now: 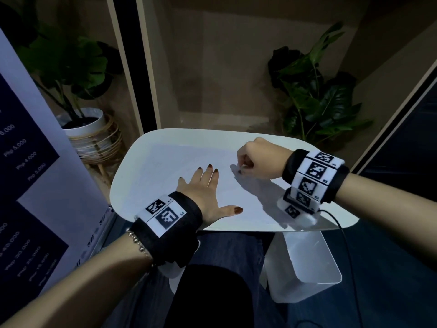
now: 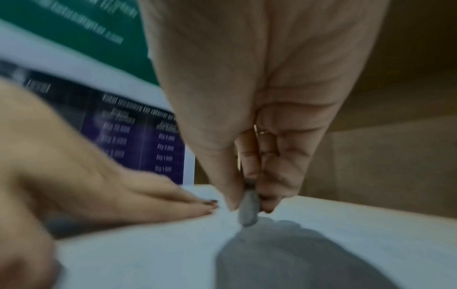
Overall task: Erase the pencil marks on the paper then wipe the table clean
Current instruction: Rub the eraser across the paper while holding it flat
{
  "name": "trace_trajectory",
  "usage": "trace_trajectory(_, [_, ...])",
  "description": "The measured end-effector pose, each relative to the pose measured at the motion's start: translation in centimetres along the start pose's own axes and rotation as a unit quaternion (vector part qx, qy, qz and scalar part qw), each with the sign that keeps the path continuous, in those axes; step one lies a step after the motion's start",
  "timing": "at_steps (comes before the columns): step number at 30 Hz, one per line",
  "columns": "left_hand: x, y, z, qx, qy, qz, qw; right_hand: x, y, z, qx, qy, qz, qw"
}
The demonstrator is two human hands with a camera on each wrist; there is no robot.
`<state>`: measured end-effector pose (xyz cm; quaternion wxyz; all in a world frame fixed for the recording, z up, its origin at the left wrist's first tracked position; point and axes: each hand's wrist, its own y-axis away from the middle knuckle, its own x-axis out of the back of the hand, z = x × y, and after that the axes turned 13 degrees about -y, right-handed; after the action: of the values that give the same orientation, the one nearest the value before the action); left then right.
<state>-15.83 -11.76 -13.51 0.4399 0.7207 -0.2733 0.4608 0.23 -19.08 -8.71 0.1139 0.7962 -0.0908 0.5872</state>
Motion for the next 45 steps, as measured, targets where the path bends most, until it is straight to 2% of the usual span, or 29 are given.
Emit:
trace_trajectory(4, [0.5, -0.2, -1.2, -0.036, 0.002, -0.030, 0.999, -0.5, 3.2, -0.3, 0.030, -0.086, 0.059, 0.994])
trace_trajectory(7, [0.6, -0.2, -1.5, -0.047, -0.002, -0.040, 0.998, -2.1, 5.5, -0.8, 0.049, -0.158, 0.075, 0.983])
trace_trajectory(11, [0.7, -0.1, -1.5, -0.047, -0.012, -0.034, 0.998, -3.6, 6.9, 0.3, 0.044, -0.127, 0.048, 0.990])
trace_trajectory(19, [0.9, 0.3, -0.1, -0.066, -0.036, 0.002, 0.997, -2.6, 6.8, 4.4, -0.018, -0.128, 0.061, 0.990])
trace_trajectory(21, [0.5, 0.5, 0.5, -0.069, -0.030, 0.012, 0.997, -2.6, 7.1, 4.5, -0.019, -0.161, 0.088, 0.983])
trace_trajectory(23, [0.3, 0.6, 0.8, -0.070, -0.026, 0.017, 0.997, -3.5, 7.5, 4.2, -0.015, -0.268, 0.128, 0.955])
trace_trajectory(25, [0.3, 0.7, 1.1, -0.068, -0.027, 0.019, 0.997, -4.7, 7.7, 3.6, -0.024, -0.377, 0.162, 0.912])
trace_trajectory(29, [0.3, 0.6, 1.0, -0.067, -0.030, 0.021, 0.997, -6.8, 7.1, 2.6, -0.053, -0.460, 0.213, 0.860])
trace_trajectory(30, [0.3, 0.6, 1.0, -0.067, -0.030, 0.020, 0.997, -7.2, 6.8, 2.4, -0.057, -0.491, 0.224, 0.840])
trace_trajectory(32, [0.4, 0.5, 0.9, -0.067, -0.031, 0.014, 0.997, -7.7, 6.3, 1.8, -0.063, -0.582, 0.233, 0.777])
trace_trajectory(33, [0.5, 0.5, 0.8, -0.067, -0.033, 0.010, 0.997, -7.8, 6.1, 1.6, -0.065, -0.610, 0.234, 0.754])
trace_trajectory(34, [0.6, 0.5, 0.7, -0.068, -0.034, 0.004, 0.997, -8.0, 5.9, 1.5, -0.066, -0.615, 0.237, 0.749])
trace_trajectory(38, [0.6, 0.5, 0.4, -0.072, -0.026, -0.017, 0.997, -8.2, 6.1, 1.3, -0.040, -0.542, 0.222, 0.809])
trace_trajectory(41, [0.5, 0.4, 0.4, -0.071, -0.027, -0.018, 0.997, -7.8, 6.9, 1.4, -0.004, -0.489, 0.124, 0.863])
trace_trajectory(43, [0.5, 0.4, 0.4, -0.071, -0.032, -0.020, 0.997, -7.8, 6.9, 1.6, -0.004, -0.498, 0.123, 0.858])
trace_trajectory(45, [0.6, 0.5, 0.3, -0.072, -0.034, -0.029, 0.996, -8.0, 6.3, 1.8, -0.029, -0.527, 0.189, 0.828])
